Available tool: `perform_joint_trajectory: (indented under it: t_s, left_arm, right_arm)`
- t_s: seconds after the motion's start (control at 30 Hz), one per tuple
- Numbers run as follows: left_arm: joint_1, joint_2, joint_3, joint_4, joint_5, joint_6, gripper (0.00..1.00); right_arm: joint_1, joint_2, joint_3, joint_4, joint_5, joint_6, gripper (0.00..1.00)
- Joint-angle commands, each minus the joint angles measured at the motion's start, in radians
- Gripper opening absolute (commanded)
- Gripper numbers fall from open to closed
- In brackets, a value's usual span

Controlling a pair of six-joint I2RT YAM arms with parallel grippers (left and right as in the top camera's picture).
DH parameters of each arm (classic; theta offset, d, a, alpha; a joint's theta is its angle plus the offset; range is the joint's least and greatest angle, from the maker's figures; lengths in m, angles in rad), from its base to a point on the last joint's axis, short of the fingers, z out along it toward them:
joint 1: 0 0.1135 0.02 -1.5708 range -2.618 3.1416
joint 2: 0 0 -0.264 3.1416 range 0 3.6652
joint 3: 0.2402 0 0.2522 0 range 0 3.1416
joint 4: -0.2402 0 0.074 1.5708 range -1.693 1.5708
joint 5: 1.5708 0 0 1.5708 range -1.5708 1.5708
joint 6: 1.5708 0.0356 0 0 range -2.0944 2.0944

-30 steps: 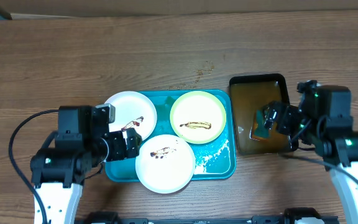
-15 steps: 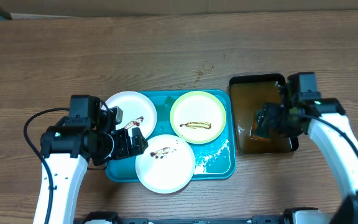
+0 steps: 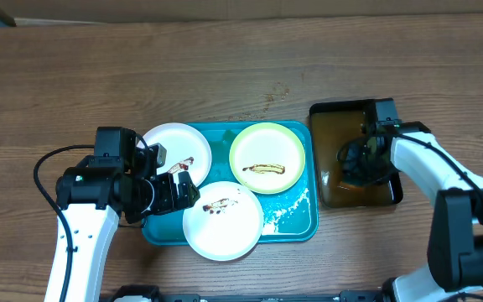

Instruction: Clean dirty plates on tray and stack at the side

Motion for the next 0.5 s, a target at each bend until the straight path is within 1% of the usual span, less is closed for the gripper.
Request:
perform_joint_trajectory:
  t_s: [0.0,0.03,0.13,0.3,0.47]
  left_arm:
    - [-0.002,0.004,0.026,0.001,0.014,-0.009,1.00]
    - [-0.002,0.004,0.026,0.001,0.014,-0.009,1.00]
    - [-0.002,0.006,0.025,0.001,0.005,-0.010,1.00]
    - [-0.003,0.021,0.007,-0.005,-0.008,-0.010,0.97]
    - [-0.006,0.032,-0.050,-0.001,-0.008,-0.009,0.91]
  right_arm:
    - [0.005,0.013,0.023,0.002,0.017,0.016,0.21]
    - [0.005,0.013,0.023,0.002,0.017,0.017,0.15]
    - [0.005,0.013,0.023,0.001,0.017,0.017,0.05]
    - [0.005,0.013,0.023,-0.002,0.034,0.020,0.04]
    - [0.005,0.013,0.023,-0.002,0.035,0.020,0.04]
